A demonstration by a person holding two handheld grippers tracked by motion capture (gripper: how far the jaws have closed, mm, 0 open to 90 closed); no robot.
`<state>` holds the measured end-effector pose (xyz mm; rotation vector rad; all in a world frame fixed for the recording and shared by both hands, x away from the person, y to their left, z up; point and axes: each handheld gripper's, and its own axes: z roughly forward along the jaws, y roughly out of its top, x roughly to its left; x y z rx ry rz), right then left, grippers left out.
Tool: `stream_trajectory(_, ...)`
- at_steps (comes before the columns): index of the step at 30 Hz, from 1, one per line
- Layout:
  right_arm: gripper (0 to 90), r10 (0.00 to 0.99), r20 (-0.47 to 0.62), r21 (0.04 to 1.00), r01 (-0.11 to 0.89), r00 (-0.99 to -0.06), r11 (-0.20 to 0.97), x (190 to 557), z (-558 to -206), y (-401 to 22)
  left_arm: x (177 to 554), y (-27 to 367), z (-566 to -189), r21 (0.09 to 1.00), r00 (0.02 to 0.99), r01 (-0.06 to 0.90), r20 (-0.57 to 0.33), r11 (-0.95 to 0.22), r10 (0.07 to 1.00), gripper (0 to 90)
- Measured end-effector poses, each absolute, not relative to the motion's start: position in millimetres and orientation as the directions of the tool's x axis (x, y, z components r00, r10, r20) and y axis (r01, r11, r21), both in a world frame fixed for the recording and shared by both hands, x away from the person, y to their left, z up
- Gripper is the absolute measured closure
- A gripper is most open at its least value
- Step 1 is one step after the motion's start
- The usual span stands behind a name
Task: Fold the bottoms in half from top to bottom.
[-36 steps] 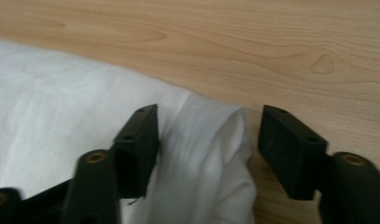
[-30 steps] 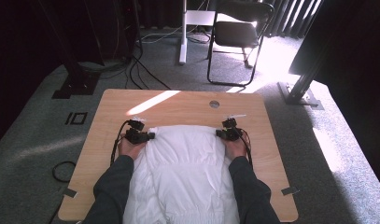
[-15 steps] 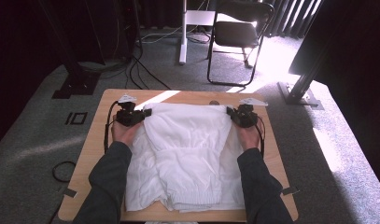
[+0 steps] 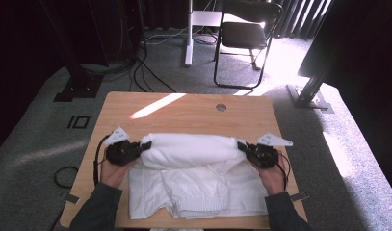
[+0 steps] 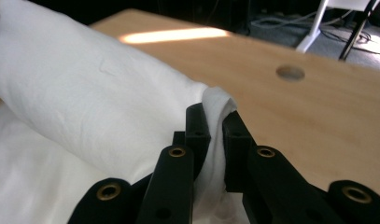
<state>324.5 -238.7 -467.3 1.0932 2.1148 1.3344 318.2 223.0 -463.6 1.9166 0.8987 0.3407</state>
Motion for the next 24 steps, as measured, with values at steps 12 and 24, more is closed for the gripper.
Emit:
stream_trajectory(12,83.7,0.793,0.086,0.735,0.576,-0.603,0.358,306.3,-551.4,-222.1,314.2,191.4,-535.5,0.713,0.698,0.524,-0.045,-0.466,0.715,81.9)
stream_trajectory(24,83.7,0.849,0.026,0.723,0.596,-0.527,0.348,366.0,-550.0,-197.6,389.0,183.3,-536.0,0.724,0.578,0.549,0.03,-0.416,0.815,81.9)
